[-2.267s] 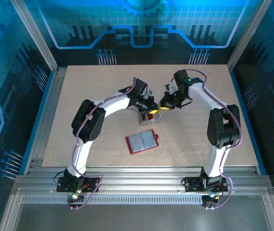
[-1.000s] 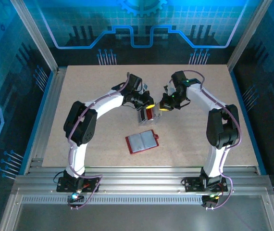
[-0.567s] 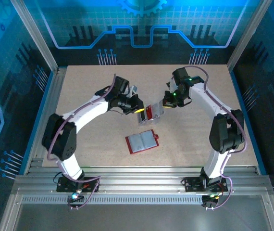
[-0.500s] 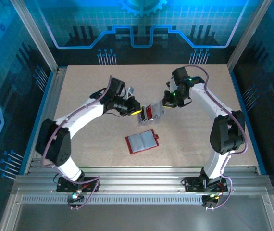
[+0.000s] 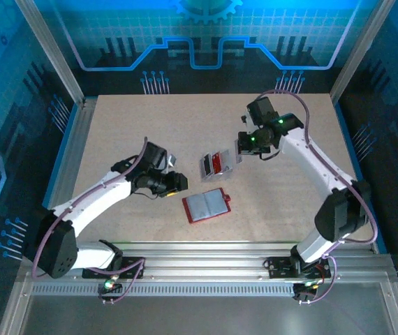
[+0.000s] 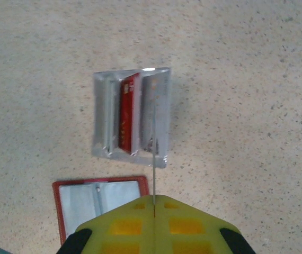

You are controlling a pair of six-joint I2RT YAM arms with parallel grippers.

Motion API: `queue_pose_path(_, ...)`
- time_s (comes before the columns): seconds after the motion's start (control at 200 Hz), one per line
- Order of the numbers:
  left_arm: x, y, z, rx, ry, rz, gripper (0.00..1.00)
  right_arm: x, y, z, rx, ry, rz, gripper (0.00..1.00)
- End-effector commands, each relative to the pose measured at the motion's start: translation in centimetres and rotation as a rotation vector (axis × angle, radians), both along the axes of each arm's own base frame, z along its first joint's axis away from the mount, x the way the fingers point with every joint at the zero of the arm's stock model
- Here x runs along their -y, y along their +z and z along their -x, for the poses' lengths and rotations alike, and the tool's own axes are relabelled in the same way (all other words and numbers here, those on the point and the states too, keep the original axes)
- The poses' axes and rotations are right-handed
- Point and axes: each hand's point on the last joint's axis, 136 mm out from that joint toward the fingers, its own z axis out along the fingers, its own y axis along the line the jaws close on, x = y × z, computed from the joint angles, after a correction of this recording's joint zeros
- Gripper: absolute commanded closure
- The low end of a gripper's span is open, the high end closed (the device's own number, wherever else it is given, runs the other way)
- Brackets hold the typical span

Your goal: Put the credit cards into the card holder

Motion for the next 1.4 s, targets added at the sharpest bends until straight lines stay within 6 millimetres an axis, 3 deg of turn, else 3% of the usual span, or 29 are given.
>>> queue_pose_path(0.0,0.1,-2.3,1.7,-0.025,-0.042,-0.098,0.51,-1.3,-0.3,2.6,0.022,0.085,0.002,1.00)
queue_pose_path(0.215,2.0,-5.8,1.4,-0.043,-0.075,-0.249,0.49,-5.3,-2.9,7.4,0.034,0.257,-0.193,1.00)
queue_pose_path(0.41,2.1,-8.0,0.2,-0.042,-0.046,-0.364,0.49,-7.3,-5.0,9.4,0.021,0.321,-0.344,1.00)
queue_pose_path(0.51,1.9,-9.0,0.4,-0.053,-0.040,-0.390,0.49,-8.3,-5.6,9.4,0.026,0.343,-0.386,1.00)
queue_pose_path(0.54,1.7,-9.3,0.5,-0.059,-0.035,-0.399,0.49,-8.2,-6.9,9.9,-0.002,0.340,-0.388,1.00)
queue_pose_path(0.8,0.4,-11.4,1.3,-0.093,-0.030,-0.461,0.50,-9.4,-10.4,9.2,-0.040,0.337,-0.426,1.00)
queue_pose_path(1.021,-0.1,-12.5,2.1,-0.124,-0.027,-0.472,0.52,-10.3,-11.8,8.5,-0.065,0.335,-0.448,1.00)
queue_pose_path(1.391,-0.4,-12.6,2.7,-0.132,-0.017,-0.460,0.53,-10.3,-13.7,8.1,-0.110,0.299,-0.433,1.00)
